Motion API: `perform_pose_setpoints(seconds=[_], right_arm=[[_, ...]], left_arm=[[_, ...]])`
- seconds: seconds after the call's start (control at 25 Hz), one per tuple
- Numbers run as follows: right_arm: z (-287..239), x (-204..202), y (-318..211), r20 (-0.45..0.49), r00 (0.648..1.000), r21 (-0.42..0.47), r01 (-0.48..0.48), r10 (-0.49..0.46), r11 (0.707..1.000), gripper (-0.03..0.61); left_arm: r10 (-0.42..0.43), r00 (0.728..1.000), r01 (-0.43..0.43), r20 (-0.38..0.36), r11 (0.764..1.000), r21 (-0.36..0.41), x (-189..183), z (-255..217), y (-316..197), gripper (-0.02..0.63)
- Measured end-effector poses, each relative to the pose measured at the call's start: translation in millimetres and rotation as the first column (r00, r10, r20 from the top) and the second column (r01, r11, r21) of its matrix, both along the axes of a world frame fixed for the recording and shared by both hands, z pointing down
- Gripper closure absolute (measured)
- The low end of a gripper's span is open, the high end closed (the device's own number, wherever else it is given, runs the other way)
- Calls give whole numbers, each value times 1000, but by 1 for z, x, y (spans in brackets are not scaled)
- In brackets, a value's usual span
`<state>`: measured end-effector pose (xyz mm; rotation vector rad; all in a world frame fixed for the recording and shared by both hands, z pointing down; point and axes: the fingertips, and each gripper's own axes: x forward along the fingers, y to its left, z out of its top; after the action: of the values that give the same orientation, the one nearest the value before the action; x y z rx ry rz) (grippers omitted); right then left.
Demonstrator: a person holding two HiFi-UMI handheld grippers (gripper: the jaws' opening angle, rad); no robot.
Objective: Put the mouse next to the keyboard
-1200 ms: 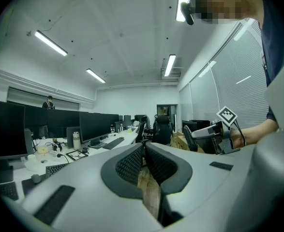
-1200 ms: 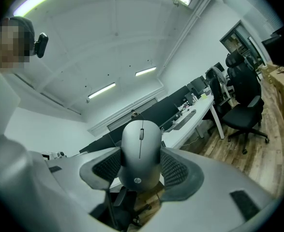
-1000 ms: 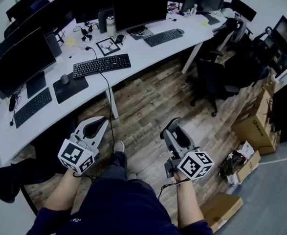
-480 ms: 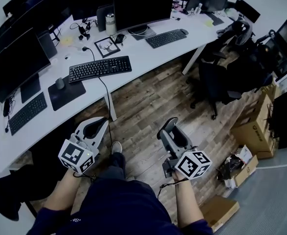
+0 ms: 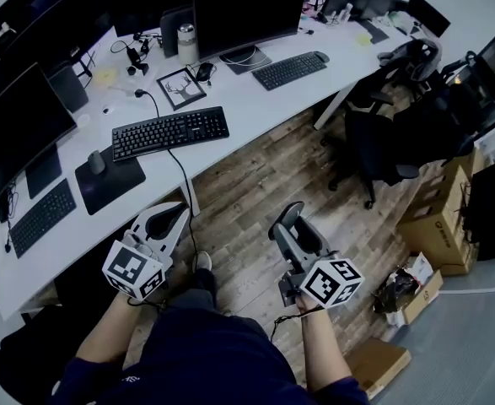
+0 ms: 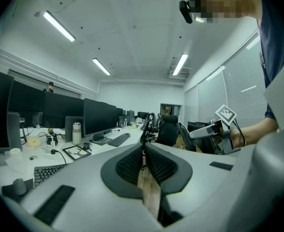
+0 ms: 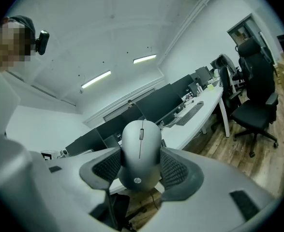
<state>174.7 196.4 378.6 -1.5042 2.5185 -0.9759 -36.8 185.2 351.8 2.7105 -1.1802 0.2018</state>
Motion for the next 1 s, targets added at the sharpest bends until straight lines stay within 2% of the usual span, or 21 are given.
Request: perform_pose_setpoints(seconds=[0.56, 1.0], right_arm=[[-2, -51, -96, -16, 1000, -17, -2, 2, 1000, 321], [-12, -71, -138, -44, 999, -11, -3, 2, 1000, 321]], left_arm=[[17, 1000, -18, -17, 1000, -23, -44, 7, -92, 571], [29, 999, -30, -46, 999, -17, -61, 5, -133, 571]])
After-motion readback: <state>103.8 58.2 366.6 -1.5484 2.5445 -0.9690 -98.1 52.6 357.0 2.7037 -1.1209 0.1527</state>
